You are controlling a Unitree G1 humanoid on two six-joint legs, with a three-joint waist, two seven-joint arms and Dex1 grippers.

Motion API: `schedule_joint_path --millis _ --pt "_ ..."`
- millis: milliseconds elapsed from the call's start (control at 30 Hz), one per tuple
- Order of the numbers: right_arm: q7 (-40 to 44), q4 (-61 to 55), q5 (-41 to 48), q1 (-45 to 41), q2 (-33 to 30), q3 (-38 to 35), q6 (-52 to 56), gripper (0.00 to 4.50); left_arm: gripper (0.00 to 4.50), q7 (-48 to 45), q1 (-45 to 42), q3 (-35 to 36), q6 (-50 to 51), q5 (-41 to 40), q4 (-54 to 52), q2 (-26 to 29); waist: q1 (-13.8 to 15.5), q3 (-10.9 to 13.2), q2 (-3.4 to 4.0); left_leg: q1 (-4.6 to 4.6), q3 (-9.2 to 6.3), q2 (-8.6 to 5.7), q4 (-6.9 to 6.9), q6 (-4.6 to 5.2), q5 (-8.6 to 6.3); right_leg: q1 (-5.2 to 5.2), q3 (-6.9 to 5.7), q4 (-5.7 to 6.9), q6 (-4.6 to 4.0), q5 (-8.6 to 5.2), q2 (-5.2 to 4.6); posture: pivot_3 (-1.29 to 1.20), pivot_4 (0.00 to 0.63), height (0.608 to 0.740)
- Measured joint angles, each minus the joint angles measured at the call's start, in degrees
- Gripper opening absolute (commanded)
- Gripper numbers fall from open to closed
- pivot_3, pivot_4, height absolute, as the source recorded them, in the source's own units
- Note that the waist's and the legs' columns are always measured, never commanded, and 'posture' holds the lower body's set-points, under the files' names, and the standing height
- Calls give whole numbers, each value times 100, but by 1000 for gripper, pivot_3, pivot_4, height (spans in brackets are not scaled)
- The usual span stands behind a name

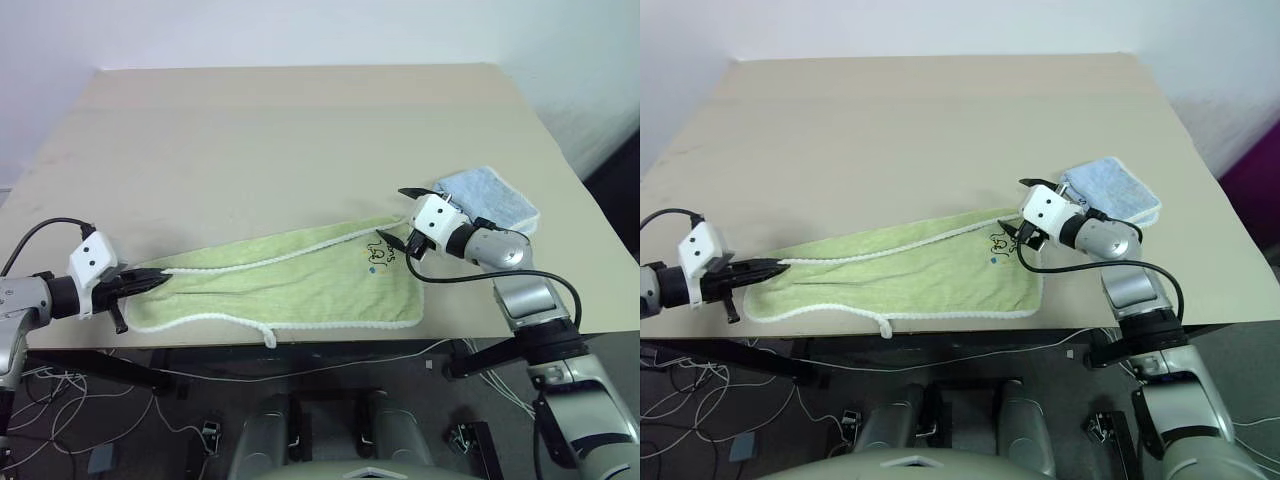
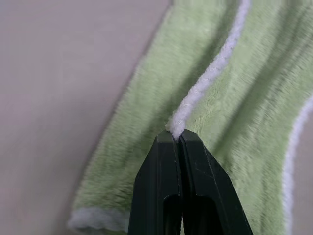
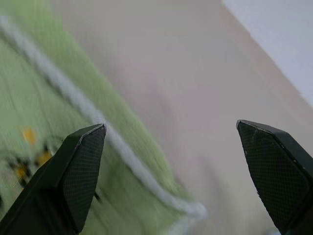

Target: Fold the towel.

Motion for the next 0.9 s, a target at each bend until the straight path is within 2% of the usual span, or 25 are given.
schedule_joint_path --millis 167,333,467,800,900 --pt "-42 784 -638 -307 -331 291 -706 4500 43 99 67 27 31 -25 -36 -91 -5 0 -1 1 5 -1 1 -20 12 0 1 1 1 0 -1 0 150 740" --pt "-266 1413 -1068 -648 -354 464 -1199 4500 43 151 100 39 101 -47 -123 -132 -8 0 -1 1 5 -1 1 -22 14 0 2 2 1 0 -1 0 150 740" --pt "-443 1758 -1315 -848 -353 568 -1472 3558 0 200 133 43 108 -51 -149 -160 -1 0 -1 1 5 -1 2 -24 14 1 2 2 1 0 -1 0 150 740" --pt "-385 1843 -1374 -847 -355 659 -1777 128 0 335 142 44 110 -51 -158 -253 -2 0 -1 2 5 -1 4 -24 15 3 2 3 2 0 -1 0 150 740" --pt "-364 1844 -1380 -847 -375 659 -1800 52 0 410 146 47 109 -51 -159 -333 -1 0 -1 2 5 -1 4 -24 15 4 2 3 2 0 -1 0 150 740"
